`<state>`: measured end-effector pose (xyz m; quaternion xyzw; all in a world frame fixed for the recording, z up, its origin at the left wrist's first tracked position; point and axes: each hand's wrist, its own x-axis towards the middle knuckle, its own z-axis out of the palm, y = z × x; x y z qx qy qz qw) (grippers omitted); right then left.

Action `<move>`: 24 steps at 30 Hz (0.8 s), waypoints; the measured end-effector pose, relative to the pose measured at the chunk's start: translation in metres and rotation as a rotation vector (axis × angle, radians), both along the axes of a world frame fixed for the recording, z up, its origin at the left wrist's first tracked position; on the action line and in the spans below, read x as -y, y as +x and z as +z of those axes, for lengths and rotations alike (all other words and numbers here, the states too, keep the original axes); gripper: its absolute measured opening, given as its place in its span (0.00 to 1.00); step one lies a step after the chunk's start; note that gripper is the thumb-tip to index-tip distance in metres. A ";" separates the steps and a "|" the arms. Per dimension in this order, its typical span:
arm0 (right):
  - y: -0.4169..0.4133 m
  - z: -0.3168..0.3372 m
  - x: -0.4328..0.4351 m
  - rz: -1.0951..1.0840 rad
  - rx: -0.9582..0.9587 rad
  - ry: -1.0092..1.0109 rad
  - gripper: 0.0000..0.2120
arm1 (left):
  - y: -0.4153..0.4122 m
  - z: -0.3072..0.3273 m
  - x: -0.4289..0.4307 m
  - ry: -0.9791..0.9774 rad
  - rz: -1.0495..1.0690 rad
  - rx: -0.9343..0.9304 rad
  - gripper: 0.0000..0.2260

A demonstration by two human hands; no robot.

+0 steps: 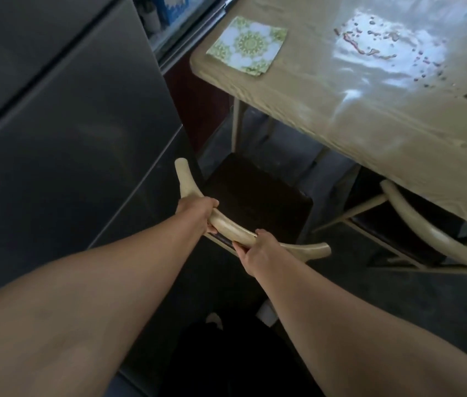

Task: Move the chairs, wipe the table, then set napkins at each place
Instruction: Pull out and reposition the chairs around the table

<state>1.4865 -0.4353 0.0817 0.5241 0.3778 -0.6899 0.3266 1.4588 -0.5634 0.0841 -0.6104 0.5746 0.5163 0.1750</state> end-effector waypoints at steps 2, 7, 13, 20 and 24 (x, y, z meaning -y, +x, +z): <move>-0.025 0.003 -0.004 -0.099 0.013 -0.007 0.22 | -0.027 -0.005 -0.004 0.009 -0.017 -0.020 0.25; -0.101 -0.003 -0.006 -0.529 0.259 0.084 0.26 | -0.090 -0.024 -0.005 0.067 -0.011 -0.078 0.26; -0.175 -0.030 -0.003 -0.455 0.156 0.145 0.21 | -0.171 -0.054 -0.002 0.158 -0.063 -0.168 0.24; -0.244 -0.068 -0.011 -0.407 0.074 0.148 0.26 | -0.239 -0.082 -0.009 0.188 -0.132 -0.265 0.20; -0.255 -0.079 -0.010 -0.227 0.061 0.170 0.24 | -0.244 -0.088 -0.008 0.214 -0.129 -0.243 0.21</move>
